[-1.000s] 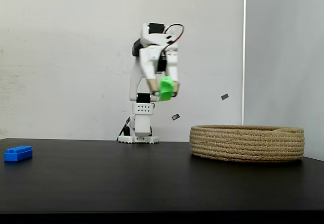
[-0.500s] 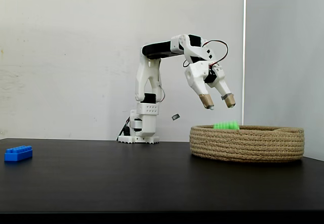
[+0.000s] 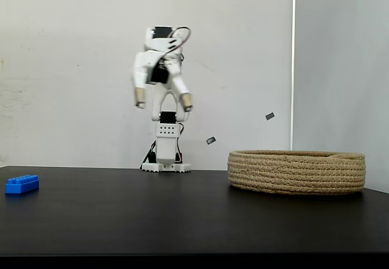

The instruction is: Place the lego blocks in the tray

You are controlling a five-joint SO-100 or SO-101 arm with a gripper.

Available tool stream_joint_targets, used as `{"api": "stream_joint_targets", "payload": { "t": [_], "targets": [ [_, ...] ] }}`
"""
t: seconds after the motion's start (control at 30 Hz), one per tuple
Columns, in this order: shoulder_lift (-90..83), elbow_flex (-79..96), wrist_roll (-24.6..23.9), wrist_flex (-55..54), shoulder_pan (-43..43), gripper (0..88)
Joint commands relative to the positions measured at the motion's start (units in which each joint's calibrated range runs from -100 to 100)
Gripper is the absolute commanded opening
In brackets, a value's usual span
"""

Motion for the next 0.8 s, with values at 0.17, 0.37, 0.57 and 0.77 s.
{"api": "stream_joint_targets", "payload": {
  "t": [0.17,0.37,0.57,0.77],
  "targets": [
    [19.45,-17.16,5.76,-5.98,18.44,39.7],
    [28.30,-23.91,7.91,-9.65,20.75,39.9],
    [33.03,-26.01,8.69,-14.65,20.25,39.1],
    [36.73,-27.37,9.08,-20.40,19.76,38.5]
  ]
}}
